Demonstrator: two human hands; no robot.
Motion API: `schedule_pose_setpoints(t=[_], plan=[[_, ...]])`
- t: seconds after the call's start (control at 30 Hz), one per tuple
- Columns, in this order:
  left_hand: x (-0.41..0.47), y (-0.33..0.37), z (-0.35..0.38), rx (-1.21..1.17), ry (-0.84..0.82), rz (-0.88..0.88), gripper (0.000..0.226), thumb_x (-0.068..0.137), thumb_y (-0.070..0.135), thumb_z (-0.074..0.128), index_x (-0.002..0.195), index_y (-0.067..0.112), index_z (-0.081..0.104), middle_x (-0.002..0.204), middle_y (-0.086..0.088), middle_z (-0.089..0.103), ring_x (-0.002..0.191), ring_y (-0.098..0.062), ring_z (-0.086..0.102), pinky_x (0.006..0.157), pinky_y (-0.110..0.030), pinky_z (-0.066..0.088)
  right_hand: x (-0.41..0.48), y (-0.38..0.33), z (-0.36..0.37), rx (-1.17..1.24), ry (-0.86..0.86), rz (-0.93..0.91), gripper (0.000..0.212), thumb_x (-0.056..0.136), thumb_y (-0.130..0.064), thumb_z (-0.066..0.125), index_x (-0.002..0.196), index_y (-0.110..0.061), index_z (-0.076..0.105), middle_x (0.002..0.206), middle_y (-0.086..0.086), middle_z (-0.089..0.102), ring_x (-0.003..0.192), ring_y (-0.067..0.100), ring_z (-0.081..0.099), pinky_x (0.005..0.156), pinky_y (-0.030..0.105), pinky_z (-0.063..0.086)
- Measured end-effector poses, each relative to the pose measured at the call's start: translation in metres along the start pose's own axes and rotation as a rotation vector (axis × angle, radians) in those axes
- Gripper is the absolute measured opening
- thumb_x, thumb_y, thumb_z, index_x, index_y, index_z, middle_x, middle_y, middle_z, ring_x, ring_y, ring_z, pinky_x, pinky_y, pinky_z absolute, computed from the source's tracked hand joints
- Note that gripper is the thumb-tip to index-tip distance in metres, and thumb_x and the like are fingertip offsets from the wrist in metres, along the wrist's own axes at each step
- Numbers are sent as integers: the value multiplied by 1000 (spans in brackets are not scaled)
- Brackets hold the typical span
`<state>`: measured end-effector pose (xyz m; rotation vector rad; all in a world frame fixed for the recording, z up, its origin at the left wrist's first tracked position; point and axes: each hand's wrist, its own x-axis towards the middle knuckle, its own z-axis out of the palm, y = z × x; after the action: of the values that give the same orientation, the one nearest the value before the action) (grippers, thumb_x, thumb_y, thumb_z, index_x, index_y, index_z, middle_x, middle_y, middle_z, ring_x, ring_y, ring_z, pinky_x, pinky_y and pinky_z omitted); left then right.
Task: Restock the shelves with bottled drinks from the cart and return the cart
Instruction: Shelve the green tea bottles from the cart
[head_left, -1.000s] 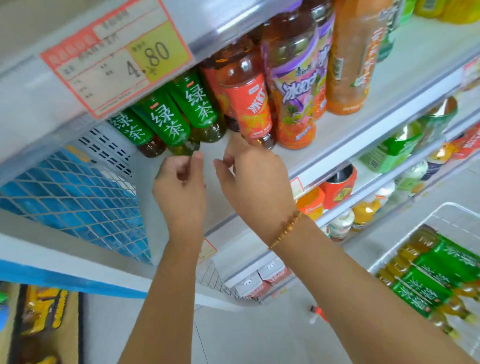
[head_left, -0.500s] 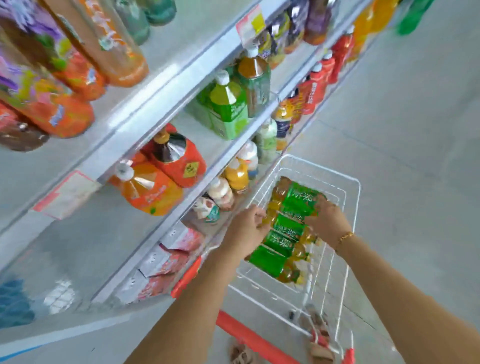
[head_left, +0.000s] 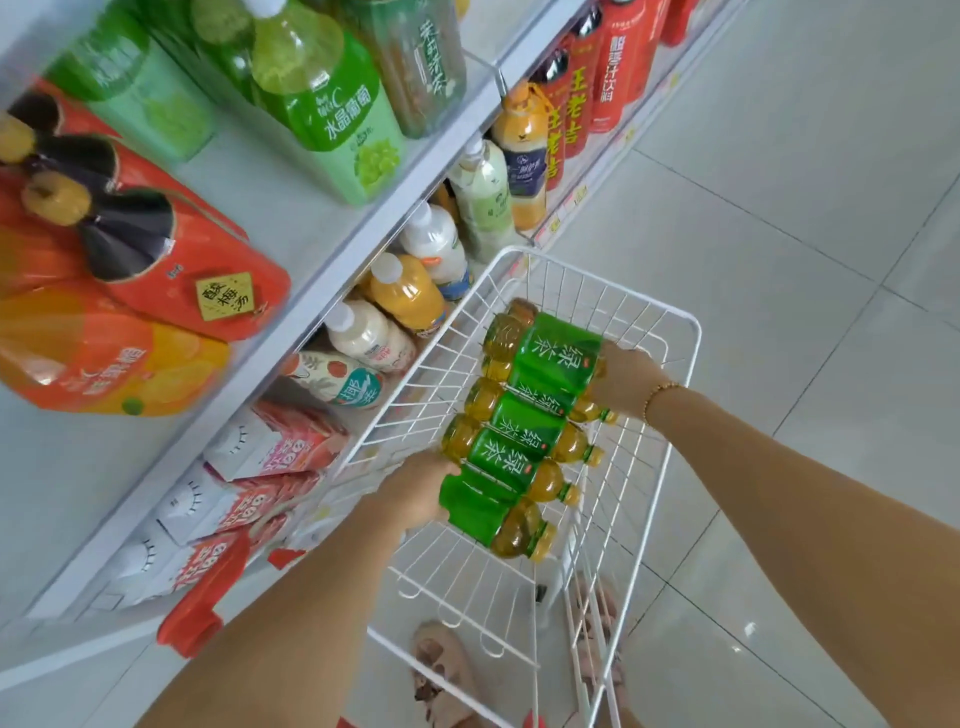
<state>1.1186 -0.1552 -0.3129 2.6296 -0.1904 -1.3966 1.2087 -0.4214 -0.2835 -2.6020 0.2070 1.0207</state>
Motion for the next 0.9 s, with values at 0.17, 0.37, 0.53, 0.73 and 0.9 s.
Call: schedule_pose_setpoints(t=[0.17, 0.37, 0.53, 0.73, 0.9], plan=[[29, 16, -7, 176, -187, -100, 72, 70, 11, 79, 133, 24, 49, 133, -9, 42, 121, -25, 43, 105, -36, 38, 21, 4, 10, -6, -76, 50, 50, 92, -7, 47, 135, 9, 27, 114, 16, 57, 98, 27, 61, 77, 30, 51], [36, 29, -13, 163, -287, -116, 69, 66, 2, 80, 127, 16, 50, 128, -10, 49, 111, -26, 52, 92, -37, 47, 34, 5, 14, 25, -167, 52, 63, 88, -14, 59, 139, 3, 27, 138, 21, 40, 125, 35, 43, 102, 40, 36], [20, 31, -13, 346, -282, -72, 73, 61, 19, 84, 126, 17, 51, 124, -8, 47, 110, -24, 48, 95, -38, 45, 32, 5, 11, 48, -155, 113, 74, 85, -15, 64, 143, 0, 22, 145, 22, 32, 132, 37, 34, 107, 41, 30], [4, 37, -13, 416, -279, -57, 73, 60, 28, 84, 122, 13, 50, 115, -6, 60, 103, -24, 58, 92, -40, 48, 15, 2, -2, -248, -215, 42, 69, 84, -15, 67, 140, 2, 30, 131, 13, 50, 118, 25, 52, 93, 28, 47], [-18, 36, -25, 174, -257, -122, 72, 67, 52, 76, 117, 8, 51, 112, -8, 61, 101, -26, 60, 90, -37, 49, -6, 0, -1, -218, -150, 5, 55, 80, -30, 72, 121, 1, 51, 112, 11, 62, 105, 25, 60, 90, 32, 51]])
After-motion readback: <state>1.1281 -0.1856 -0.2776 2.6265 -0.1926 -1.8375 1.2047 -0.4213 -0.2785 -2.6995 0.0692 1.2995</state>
